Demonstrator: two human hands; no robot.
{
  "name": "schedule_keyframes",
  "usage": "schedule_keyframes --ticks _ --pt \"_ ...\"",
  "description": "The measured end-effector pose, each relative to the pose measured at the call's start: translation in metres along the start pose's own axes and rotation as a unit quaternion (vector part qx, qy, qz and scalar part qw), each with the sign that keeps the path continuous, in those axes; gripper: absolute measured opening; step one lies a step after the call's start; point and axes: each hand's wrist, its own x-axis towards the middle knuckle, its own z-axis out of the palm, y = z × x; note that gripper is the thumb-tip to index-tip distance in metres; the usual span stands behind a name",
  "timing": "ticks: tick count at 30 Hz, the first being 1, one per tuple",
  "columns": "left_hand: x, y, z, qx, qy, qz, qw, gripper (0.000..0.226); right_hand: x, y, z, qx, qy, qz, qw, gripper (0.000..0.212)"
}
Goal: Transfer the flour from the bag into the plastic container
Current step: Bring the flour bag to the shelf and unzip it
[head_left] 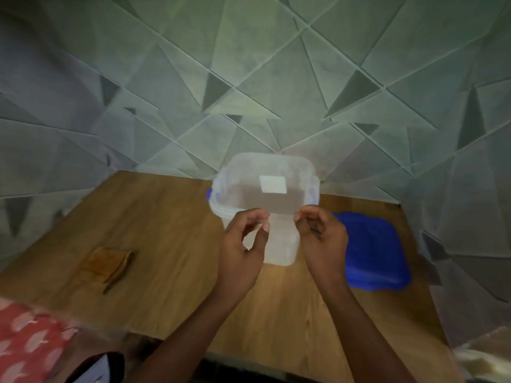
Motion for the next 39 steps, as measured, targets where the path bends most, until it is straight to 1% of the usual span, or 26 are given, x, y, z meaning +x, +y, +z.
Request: schedule_keyframes --ticks 5,12,17,20,23,26,31,33,37,39 --pt "0.021 0.026 -0.083 -0.005 0.055 0.002 0.998 0.018 -0.016 -0.054 0.068 0.039 -0.033 -0.060 0.997 0.012" --pt "0.067 0.069 -0.207 0.025 0.121 0.077 0.989 0.016 -0.027 -0.142 0.176 0.106 -0.075 -0.127 0.983 0.009" --pt "0.121 0.097 -0.282 0.066 0.189 0.155 0.968 0.014 -0.014 -0.212 0.250 0.143 -0.104 -0.208 0.962 0.008" --pt "0.155 0.114 -0.317 0.075 0.224 0.171 0.957 0.013 0.004 -0.253 0.283 0.160 -0.110 -0.249 0.949 0.008" --pt "0.196 0.128 -0.355 0.084 0.260 0.207 0.939 0.015 0.031 -0.294 0.322 0.178 -0.112 -0.304 0.929 0.008" --pt "0.236 0.141 -0.387 0.112 0.296 0.224 0.922 0.018 0.056 -0.326 0.356 0.191 -0.116 -0.335 0.916 0.006" --pt "0.299 0.152 -0.435 0.126 0.334 0.224 0.907 0.014 0.094 -0.381 0.415 0.210 -0.151 -0.370 0.892 0.003" --pt "0.323 0.150 -0.456 0.153 0.345 0.224 0.898 0.017 0.109 -0.400 0.441 0.189 -0.165 -0.387 0.887 0.002" --pt "0.371 0.140 -0.499 0.194 0.354 0.192 0.894 0.029 0.136 -0.434 0.496 0.130 -0.198 -0.379 0.895 0.015" --pt "0.399 0.132 -0.524 0.214 0.366 0.171 0.889 0.030 0.149 -0.450 0.527 0.104 -0.222 -0.365 0.898 0.020"
